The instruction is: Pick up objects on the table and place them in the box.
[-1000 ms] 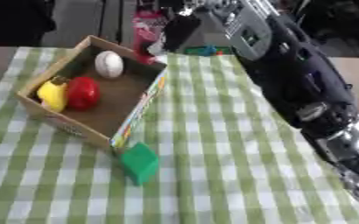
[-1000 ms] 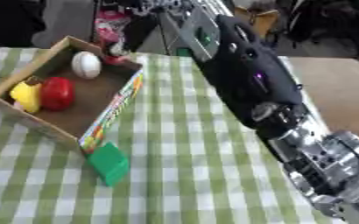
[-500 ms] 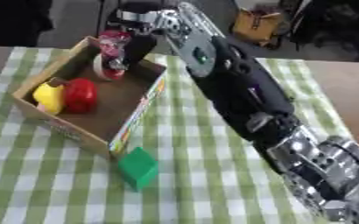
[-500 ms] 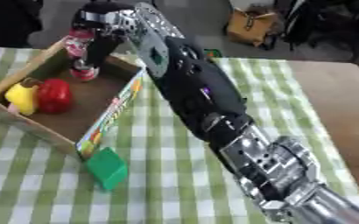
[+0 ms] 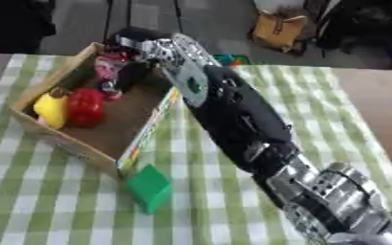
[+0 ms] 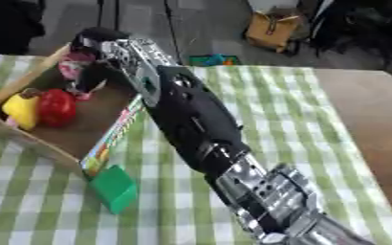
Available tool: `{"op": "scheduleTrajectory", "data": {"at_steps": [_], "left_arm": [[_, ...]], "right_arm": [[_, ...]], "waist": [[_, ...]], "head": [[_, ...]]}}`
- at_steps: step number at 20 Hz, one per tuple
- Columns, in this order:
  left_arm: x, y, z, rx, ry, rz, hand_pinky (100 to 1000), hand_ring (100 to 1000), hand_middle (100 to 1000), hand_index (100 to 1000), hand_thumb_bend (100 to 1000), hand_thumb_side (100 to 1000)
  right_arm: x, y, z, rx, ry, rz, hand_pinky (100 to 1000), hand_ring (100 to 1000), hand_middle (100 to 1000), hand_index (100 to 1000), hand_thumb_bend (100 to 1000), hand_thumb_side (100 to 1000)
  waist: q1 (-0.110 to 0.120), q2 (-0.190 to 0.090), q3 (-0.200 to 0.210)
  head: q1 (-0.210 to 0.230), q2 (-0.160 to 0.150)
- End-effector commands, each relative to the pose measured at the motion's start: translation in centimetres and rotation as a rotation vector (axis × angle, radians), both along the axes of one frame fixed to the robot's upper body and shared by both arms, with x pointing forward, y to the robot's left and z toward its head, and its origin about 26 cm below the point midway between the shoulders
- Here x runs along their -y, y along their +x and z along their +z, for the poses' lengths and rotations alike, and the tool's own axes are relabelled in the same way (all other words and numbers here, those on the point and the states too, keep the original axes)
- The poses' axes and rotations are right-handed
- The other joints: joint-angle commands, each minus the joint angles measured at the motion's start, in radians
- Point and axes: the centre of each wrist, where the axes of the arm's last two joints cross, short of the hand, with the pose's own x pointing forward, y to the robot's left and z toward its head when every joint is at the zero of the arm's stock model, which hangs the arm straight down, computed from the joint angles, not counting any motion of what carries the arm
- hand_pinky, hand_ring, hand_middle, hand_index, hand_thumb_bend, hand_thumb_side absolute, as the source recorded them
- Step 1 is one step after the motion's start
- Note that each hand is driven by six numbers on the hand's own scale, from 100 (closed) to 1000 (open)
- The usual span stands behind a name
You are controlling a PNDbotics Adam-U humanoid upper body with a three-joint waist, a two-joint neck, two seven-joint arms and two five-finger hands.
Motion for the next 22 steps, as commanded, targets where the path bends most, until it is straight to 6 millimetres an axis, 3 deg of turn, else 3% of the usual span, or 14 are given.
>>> {"op": "scheduleTrajectory", "data": {"at_steps": [1, 2, 3, 4, 5, 6, 14, 17, 20, 22], "left_arm": [[0.2, -0.2, 0.8, 0.031, 0.006, -0.014, 727, 597, 652, 715, 100, 1000], [0.2, -0.2, 0.8, 0.031, 0.006, -0.014, 727, 597, 653, 715, 100, 1000], [0.2, -0.2, 0.8, 0.031, 0.005, -0.015, 727, 597, 653, 715, 100, 1000], [0.3, -0.2, 0.8, 0.031, 0.005, -0.015, 727, 597, 653, 715, 100, 1000], [0.3, -0.2, 0.8, 0.031, 0.005, -0.015, 727, 597, 653, 715, 100, 1000], [0.3, -0.2, 0.8, 0.031, 0.005, -0.016, 727, 597, 653, 715, 100, 1000], [0.3, -0.2, 0.8, 0.028, 0.004, -0.016, 727, 598, 653, 715, 100, 1000], [0.2, -0.2, 0.6, 0.023, 0.003, -0.011, 726, 598, 653, 715, 100, 1000], [0.0, -0.2, 0.5, 0.02, 0.002, -0.004, 726, 598, 653, 715, 100, 1000], [-0.2, -0.3, 0.4, 0.015, 0.002, 0.007, 726, 599, 654, 715, 100, 1000]], "right_arm": [[-0.2, -0.1, 0.9, 0.058, 0.016, 0.012, 182, 540, 679, 825, 285, 657], [-0.2, -0.1, 0.8, 0.062, 0.014, 0.017, 376, 674, 810, 926, 416, 735], [-0.3, -0.1, 0.7, 0.062, 0.005, 0.027, 376, 674, 810, 926, 416, 735], [-0.3, -0.1, 0.7, 0.063, -0.004, 0.035, 522, 768, 888, 977, 474, 774], [-0.4, -0.1, 0.8, 0.064, -0.015, 0.042, 522, 768, 888, 977, 474, 774], [-0.4, -0.1, 0.8, 0.064, -0.023, 0.047, 602, 814, 929, 998, 490, 786], [-0.5, -0.9, 2.8, 0.115, -0.01, 0.085, 602, 814, 929, 990, 477, 770], [-0.2, -2.1, 5.4, 0.204, 0.066, 0.119, 558, 788, 911, 972, 398, 776], [0.4, -3.5, 7.5, 0.265, 0.125, 0.143, 558, 788, 911, 972, 398, 776], [1.8, -5.1, 9.7, 0.372, 0.167, 0.167, 580, 791, 902, 952, 211, 863]], "waist": [[0.01, -0.016, 0.003], [0.009, -0.016, 0.003], [0.009, -0.015, 0.003], [0.009, -0.015, 0.002], [0.009, -0.014, 0.002], [0.009, -0.014, 0.001], [0.01, -0.022, -0.007], [0.014, -0.03, -0.013], [0.015, -0.035, -0.018], [0.017, -0.043, -0.031]], "head": [[-0.003, -0.009], [-0.002, -0.008], [-0.001, -0.007], [0.0, -0.006], [0.001, -0.005], [0.002, -0.004], [0.009, 0.003], [0.015, 0.013], [0.02, 0.021], [0.039, 0.032]]}}
